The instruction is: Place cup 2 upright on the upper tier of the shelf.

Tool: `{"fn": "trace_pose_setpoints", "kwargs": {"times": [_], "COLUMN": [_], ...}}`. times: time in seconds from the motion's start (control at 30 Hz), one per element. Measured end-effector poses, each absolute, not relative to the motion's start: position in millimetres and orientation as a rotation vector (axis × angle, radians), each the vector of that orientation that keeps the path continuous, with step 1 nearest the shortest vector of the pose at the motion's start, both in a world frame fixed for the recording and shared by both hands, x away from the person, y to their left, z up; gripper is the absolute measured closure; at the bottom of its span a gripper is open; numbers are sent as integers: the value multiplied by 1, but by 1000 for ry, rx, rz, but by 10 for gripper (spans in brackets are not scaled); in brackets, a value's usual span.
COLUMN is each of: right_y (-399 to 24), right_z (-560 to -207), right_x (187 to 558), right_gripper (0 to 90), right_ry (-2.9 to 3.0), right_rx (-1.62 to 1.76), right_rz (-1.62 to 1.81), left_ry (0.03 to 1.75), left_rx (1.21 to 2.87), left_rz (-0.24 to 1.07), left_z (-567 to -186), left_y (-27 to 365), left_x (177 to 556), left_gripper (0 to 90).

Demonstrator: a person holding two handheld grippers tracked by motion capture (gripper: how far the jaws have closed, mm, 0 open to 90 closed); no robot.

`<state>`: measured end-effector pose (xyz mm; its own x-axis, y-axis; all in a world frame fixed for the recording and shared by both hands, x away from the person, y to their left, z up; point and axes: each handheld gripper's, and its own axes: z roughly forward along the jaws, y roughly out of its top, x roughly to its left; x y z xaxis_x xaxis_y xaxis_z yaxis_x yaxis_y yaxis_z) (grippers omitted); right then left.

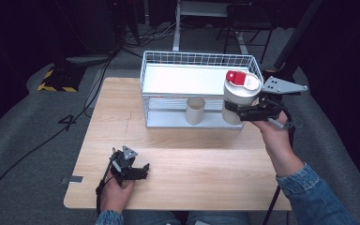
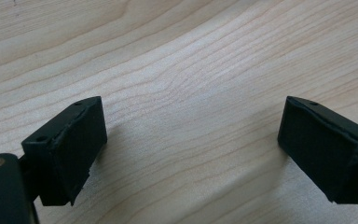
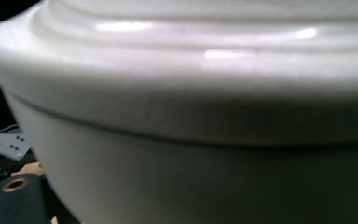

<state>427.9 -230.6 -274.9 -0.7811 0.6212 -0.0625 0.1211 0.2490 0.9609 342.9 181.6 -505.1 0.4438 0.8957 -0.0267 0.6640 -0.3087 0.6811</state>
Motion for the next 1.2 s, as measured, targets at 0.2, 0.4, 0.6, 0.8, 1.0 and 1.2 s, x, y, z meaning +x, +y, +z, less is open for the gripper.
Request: {"fn": "trace_pose_setpoints", "kwargs": {"times": [0.2, 0.4, 0.6, 0.8, 1.0, 1.2], "right_y": [-218, -205, -194, -182, -175, -167], "right_z": [-265, -259, -254, -251, -252, -253], "right_x": [443, 459, 475, 490, 505, 515], "right_gripper": [126, 126, 126, 126, 125, 125], "right_ry": [2076, 2045, 2020, 2001, 1968, 1956], "right_rx": [690, 709, 738, 742, 769, 779], "right_rz": [1556, 1559, 1561, 1535, 1544, 1540], "left_ry": [1305, 1305, 1304, 1302, 1294, 1283], "left_rx": [2073, 2070, 2071, 2073, 2091, 2106], "left_rz": [476, 474, 474, 474, 456, 451], "left_z": [-505, -505, -505, -505, -506, -506], "left_y": [181, 181, 181, 181, 179, 179], "left_x": [343, 343, 343, 343, 345, 346], "left_gripper": [81, 81, 79, 75, 36, 2]}}
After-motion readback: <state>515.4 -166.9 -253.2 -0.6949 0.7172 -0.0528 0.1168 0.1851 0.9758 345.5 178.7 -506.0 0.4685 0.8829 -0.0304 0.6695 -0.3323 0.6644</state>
